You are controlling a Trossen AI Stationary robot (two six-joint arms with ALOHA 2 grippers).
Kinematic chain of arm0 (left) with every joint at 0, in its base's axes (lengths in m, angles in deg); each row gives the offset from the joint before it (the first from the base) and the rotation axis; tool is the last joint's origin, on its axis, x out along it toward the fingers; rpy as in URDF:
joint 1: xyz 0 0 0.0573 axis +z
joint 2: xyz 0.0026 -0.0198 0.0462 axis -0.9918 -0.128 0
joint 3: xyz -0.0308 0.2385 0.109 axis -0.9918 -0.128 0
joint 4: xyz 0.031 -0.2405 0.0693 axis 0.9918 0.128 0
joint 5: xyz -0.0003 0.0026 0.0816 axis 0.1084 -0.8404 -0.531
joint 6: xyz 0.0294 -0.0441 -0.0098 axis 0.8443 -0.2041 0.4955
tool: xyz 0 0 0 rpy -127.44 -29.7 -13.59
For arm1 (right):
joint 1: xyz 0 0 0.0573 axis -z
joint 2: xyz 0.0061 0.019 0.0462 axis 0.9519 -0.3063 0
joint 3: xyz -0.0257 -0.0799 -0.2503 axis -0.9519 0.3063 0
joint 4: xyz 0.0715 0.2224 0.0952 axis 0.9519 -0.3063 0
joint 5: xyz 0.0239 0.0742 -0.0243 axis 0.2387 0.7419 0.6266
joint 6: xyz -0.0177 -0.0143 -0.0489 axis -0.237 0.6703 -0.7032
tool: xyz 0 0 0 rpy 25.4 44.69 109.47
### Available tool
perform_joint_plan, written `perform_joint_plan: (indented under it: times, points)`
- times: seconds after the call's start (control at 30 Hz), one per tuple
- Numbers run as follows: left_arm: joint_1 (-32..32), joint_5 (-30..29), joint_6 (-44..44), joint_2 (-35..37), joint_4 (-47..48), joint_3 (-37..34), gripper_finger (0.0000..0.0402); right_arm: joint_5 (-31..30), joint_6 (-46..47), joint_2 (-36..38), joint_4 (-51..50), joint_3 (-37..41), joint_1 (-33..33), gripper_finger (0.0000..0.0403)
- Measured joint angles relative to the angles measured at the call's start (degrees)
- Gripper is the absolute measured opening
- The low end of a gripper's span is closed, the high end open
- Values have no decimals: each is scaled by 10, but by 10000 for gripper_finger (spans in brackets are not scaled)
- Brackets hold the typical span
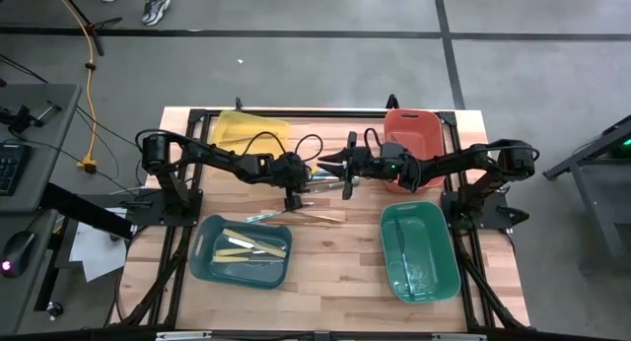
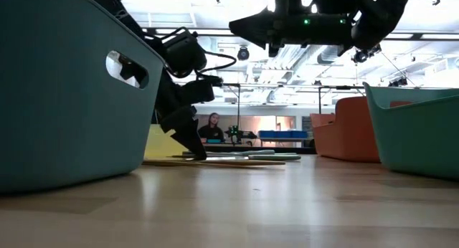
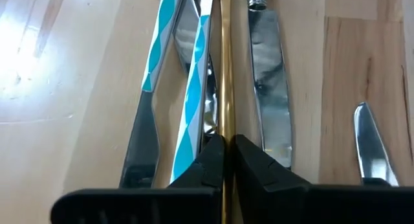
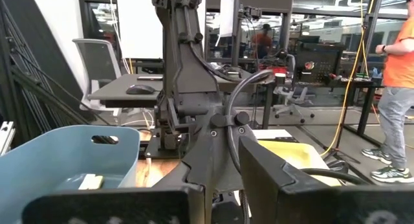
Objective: Sort silverware by color (type)
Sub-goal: Put the gold knife into the yellow bin
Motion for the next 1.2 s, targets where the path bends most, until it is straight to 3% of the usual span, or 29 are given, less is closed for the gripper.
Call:
perform_joint_plan:
  times: [0.57,0.93,1.2]
  points:
    - [-1,-24,-24,77,74,2,3,3,-5,7,27,0,0,58]
    - [-12,-28,-38,153,79,-28,3,8,-13,79,-92,1,-1,58]
    - [-14,-17,-52,122,80,-30,1,7,-20,84,-120,1,-1,58]
